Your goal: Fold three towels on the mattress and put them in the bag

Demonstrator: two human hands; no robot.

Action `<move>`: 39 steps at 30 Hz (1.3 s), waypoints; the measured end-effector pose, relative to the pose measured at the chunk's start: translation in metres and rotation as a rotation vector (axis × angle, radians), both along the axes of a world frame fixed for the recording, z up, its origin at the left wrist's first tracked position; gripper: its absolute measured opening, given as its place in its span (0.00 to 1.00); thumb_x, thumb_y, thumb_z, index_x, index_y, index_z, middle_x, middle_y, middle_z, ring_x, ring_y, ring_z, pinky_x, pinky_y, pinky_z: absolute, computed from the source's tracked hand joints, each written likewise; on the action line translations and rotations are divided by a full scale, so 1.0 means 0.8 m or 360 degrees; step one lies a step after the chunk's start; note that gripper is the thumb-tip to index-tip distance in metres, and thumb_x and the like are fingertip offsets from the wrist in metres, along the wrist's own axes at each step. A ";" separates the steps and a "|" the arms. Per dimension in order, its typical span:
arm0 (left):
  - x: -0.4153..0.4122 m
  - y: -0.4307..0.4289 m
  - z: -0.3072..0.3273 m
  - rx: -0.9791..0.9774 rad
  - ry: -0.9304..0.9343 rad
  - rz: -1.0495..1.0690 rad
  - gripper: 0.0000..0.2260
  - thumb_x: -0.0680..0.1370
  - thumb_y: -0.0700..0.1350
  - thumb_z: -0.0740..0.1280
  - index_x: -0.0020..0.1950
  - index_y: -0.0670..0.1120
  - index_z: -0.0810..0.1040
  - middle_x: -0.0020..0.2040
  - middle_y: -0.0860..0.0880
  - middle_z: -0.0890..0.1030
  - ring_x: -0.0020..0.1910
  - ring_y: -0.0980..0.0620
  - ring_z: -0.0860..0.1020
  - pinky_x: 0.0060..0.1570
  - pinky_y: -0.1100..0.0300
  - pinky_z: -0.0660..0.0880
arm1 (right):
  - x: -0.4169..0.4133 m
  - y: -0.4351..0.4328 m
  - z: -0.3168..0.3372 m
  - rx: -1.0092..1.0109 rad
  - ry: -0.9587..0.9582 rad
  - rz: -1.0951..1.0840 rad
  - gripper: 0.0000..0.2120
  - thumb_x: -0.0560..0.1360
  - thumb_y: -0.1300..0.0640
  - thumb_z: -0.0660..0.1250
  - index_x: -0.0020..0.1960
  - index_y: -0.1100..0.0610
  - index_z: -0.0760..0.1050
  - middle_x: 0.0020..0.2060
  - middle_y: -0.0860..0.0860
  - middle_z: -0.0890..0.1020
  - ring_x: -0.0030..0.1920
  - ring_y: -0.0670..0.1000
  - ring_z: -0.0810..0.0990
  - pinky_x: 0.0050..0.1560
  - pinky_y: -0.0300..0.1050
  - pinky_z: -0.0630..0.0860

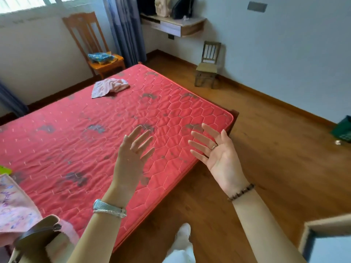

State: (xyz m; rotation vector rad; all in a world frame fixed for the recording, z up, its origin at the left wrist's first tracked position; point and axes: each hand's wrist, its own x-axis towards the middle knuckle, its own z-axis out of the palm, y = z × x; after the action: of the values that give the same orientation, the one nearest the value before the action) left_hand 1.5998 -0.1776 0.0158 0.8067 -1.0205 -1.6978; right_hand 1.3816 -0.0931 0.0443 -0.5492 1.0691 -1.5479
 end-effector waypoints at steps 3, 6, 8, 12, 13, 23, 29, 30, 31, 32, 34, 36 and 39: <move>-0.040 -0.050 0.003 0.0002 -0.0009 -0.0104 0.25 0.83 0.57 0.51 0.76 0.47 0.68 0.71 0.45 0.76 0.71 0.46 0.74 0.70 0.45 0.68 | -0.035 -0.029 0.005 -0.0031 0.0001 -0.0118 0.25 0.82 0.42 0.49 0.69 0.54 0.72 0.63 0.58 0.79 0.64 0.60 0.77 0.69 0.62 0.68; -0.080 -0.097 0.006 -0.0033 -0.0058 -0.0179 0.23 0.85 0.55 0.49 0.75 0.47 0.69 0.70 0.46 0.78 0.70 0.46 0.75 0.70 0.45 0.69 | -0.074 -0.058 0.007 -0.0063 -0.0014 -0.0226 0.25 0.82 0.42 0.49 0.70 0.54 0.71 0.63 0.58 0.79 0.64 0.59 0.78 0.70 0.62 0.67; -0.109 -0.125 0.011 -0.0052 -0.0078 -0.0250 0.23 0.85 0.55 0.49 0.75 0.48 0.69 0.69 0.47 0.78 0.69 0.47 0.76 0.69 0.46 0.70 | -0.098 -0.072 0.008 -0.0062 0.0001 -0.0301 0.26 0.81 0.42 0.49 0.71 0.54 0.70 0.63 0.57 0.79 0.64 0.59 0.78 0.70 0.62 0.67; -0.166 -0.171 0.017 -0.0031 -0.0048 -0.0354 0.22 0.85 0.56 0.49 0.74 0.49 0.71 0.69 0.47 0.78 0.68 0.48 0.76 0.69 0.46 0.70 | -0.144 -0.086 0.004 -0.0085 -0.0016 -0.0451 0.26 0.81 0.42 0.49 0.71 0.54 0.70 0.64 0.57 0.79 0.65 0.58 0.77 0.69 0.61 0.68; -0.179 -0.178 0.018 -0.0024 -0.0049 -0.0377 0.22 0.85 0.56 0.49 0.73 0.49 0.71 0.69 0.47 0.78 0.68 0.48 0.76 0.69 0.46 0.69 | -0.155 -0.086 0.003 -0.0086 -0.0023 -0.0477 0.26 0.81 0.42 0.49 0.71 0.54 0.70 0.64 0.57 0.79 0.65 0.58 0.77 0.69 0.61 0.68; -0.355 -0.226 0.013 0.0001 -0.0024 -0.0640 0.24 0.84 0.57 0.49 0.75 0.49 0.68 0.70 0.47 0.78 0.69 0.46 0.76 0.68 0.45 0.72 | -0.309 -0.088 -0.007 -0.0044 -0.0007 -0.0798 0.25 0.81 0.42 0.50 0.71 0.53 0.70 0.63 0.55 0.80 0.64 0.57 0.78 0.68 0.59 0.69; -0.491 -0.241 0.004 -0.0028 -0.0047 -0.0695 0.24 0.84 0.57 0.49 0.76 0.48 0.68 0.69 0.47 0.78 0.69 0.46 0.76 0.71 0.43 0.67 | -0.444 -0.088 -0.017 -0.0007 0.0023 -0.0892 0.24 0.82 0.43 0.49 0.70 0.53 0.71 0.63 0.54 0.80 0.63 0.55 0.79 0.69 0.59 0.69; -0.513 -0.242 0.005 -0.0030 -0.0042 -0.0692 0.24 0.84 0.57 0.49 0.75 0.48 0.68 0.68 0.47 0.79 0.69 0.46 0.76 0.71 0.43 0.67 | -0.468 -0.089 -0.018 0.0000 0.0029 -0.0896 0.24 0.82 0.43 0.49 0.70 0.53 0.71 0.63 0.54 0.80 0.63 0.55 0.79 0.69 0.58 0.69; -0.539 -0.243 0.006 -0.0035 -0.0051 -0.0681 0.24 0.84 0.58 0.50 0.75 0.48 0.68 0.68 0.47 0.79 0.69 0.46 0.76 0.71 0.44 0.68 | -0.495 -0.089 -0.017 0.0016 0.0038 -0.0895 0.24 0.82 0.43 0.49 0.70 0.53 0.71 0.63 0.53 0.80 0.63 0.54 0.79 0.69 0.58 0.69; -0.563 -0.245 0.009 -0.0041 -0.0056 -0.0673 0.24 0.84 0.58 0.50 0.75 0.48 0.68 0.67 0.46 0.80 0.69 0.46 0.76 0.69 0.46 0.70 | -0.519 -0.091 -0.016 0.0035 0.0055 -0.0887 0.24 0.82 0.43 0.49 0.70 0.53 0.71 0.62 0.53 0.80 0.63 0.54 0.79 0.69 0.58 0.69; -0.603 -0.247 0.018 -0.0041 -0.0059 -0.0659 0.27 0.81 0.61 0.55 0.75 0.48 0.68 0.68 0.46 0.79 0.69 0.45 0.76 0.66 0.48 0.74 | -0.562 -0.094 -0.014 0.0073 0.0104 -0.0872 0.24 0.82 0.43 0.49 0.69 0.53 0.72 0.63 0.52 0.80 0.63 0.53 0.79 0.69 0.58 0.68; -0.639 -0.249 0.024 -0.0059 -0.0051 -0.0655 0.34 0.76 0.66 0.63 0.75 0.48 0.68 0.68 0.46 0.79 0.69 0.45 0.76 0.67 0.48 0.74 | -0.604 -0.096 -0.015 0.0100 0.0145 -0.0875 0.24 0.82 0.43 0.49 0.69 0.53 0.72 0.62 0.52 0.80 0.63 0.53 0.79 0.69 0.58 0.68; -0.682 -0.254 0.020 -0.0096 -0.0059 -0.0643 0.28 0.80 0.62 0.56 0.76 0.47 0.68 0.68 0.45 0.79 0.69 0.45 0.76 0.72 0.42 0.67 | -0.656 -0.100 -0.022 0.0139 0.0135 -0.0892 0.23 0.82 0.43 0.50 0.68 0.53 0.73 0.62 0.52 0.81 0.62 0.53 0.79 0.70 0.59 0.68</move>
State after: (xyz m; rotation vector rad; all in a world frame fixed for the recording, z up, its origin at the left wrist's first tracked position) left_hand 1.0543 -0.3807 0.0320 0.6228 -1.3206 -1.9831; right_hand 0.8565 -0.1730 0.0269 -0.2638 1.4296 -1.9582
